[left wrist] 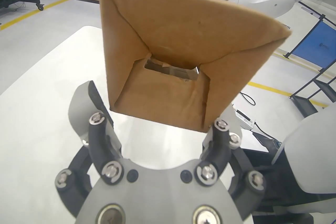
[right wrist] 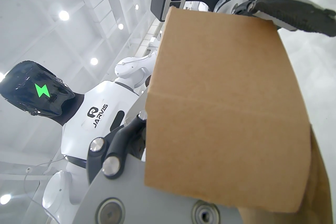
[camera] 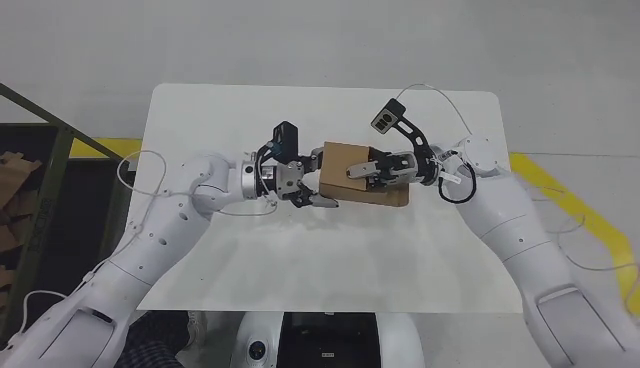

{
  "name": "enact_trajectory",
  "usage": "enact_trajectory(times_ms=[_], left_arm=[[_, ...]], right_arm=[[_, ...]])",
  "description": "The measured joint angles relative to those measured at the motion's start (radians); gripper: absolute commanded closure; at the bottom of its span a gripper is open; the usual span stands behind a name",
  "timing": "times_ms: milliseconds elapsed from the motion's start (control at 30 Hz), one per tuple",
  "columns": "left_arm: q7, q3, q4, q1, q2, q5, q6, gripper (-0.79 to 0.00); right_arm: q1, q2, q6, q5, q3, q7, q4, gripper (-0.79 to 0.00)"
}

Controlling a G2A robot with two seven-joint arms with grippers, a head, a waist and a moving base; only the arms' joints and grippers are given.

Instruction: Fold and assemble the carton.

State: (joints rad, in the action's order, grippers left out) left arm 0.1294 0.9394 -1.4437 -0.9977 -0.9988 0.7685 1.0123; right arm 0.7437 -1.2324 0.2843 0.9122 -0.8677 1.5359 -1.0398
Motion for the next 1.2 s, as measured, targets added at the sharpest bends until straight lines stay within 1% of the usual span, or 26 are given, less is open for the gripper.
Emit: enact_trajectory(times_ms=[67,167,233,300,333,367,400,433,467,500,533,567,767,1033,1200], left_arm=[[0.003,0.0,0.0,-0.002,0.002,-0.005,0.0,-0.646],[0.008,-0.002,0.0,-0.004,0.004,-0.014,0.0,-0.656],[0.012,-0.003,-0.001,-0.004,0.005,-0.02,0.0,-0.619],[0.015,-0.005,-0.001,-0.005,0.006,-0.026,0.0,-0.57],[0.017,-0.005,-0.001,-0.005,0.006,-0.028,0.0,-0.533],[0.019,-0.006,-0.001,-0.005,0.007,-0.03,0.0,-0.517],[0.021,-0.006,-0.001,-0.005,0.007,-0.032,0.0,-0.505],[0.022,-0.007,-0.001,-0.005,0.008,-0.034,0.0,-0.505],[0.024,-0.007,-0.001,-0.005,0.008,-0.036,0.0,-0.483],[0.025,-0.008,-0.001,-0.005,0.008,-0.039,0.0,-0.419],[0.026,-0.008,-0.001,-0.005,0.009,-0.042,0.0,-0.4],[0.028,-0.009,0.001,-0.005,0.009,-0.046,0.0,-0.4],[0.043,-0.013,0.006,-0.002,0.01,-0.063,0.0,-0.385],[0.06,-0.015,0.011,0.001,0.01,-0.082,0.0,-0.385],[0.084,-0.017,0.014,0.003,0.011,-0.097,0.0,-0.363]], right_arm=[[0.0,0.0,0.0,0.002,0.0,0.0,0.0,0.0],[0.001,-0.001,0.0,0.003,0.001,0.0,0.0,0.0],[0.001,-0.001,0.0,0.005,0.001,0.0,0.001,0.0],[0.001,-0.001,0.0,0.005,0.0,0.0,0.001,0.0],[0.001,-0.002,0.0,0.005,0.0,0.0,0.002,0.0],[0.001,-0.002,0.0,0.006,0.0,0.0,0.003,-0.009],[0.002,-0.002,0.0,0.006,0.0,0.0,0.003,-0.068],[0.002,-0.002,0.0,0.006,-0.001,0.0,0.004,-0.169],[0.002,-0.003,0.0,0.006,-0.001,0.0,0.005,-0.231],[0.002,-0.003,0.0,0.006,-0.002,0.0,0.005,-0.268],[0.002,-0.004,0.0,0.006,-0.003,0.0,0.006,-0.292],[0.003,-0.004,0.0,0.007,-0.004,0.0,0.007,-0.302],[0.005,-0.007,0.0,0.009,-0.008,0.0,0.008,-0.296],[0.008,-0.008,0.0,0.007,-0.015,0.0,0.007,-0.317],[0.012,-0.007,0.0,-0.009,-0.02,0.0,-0.001,-0.314]])
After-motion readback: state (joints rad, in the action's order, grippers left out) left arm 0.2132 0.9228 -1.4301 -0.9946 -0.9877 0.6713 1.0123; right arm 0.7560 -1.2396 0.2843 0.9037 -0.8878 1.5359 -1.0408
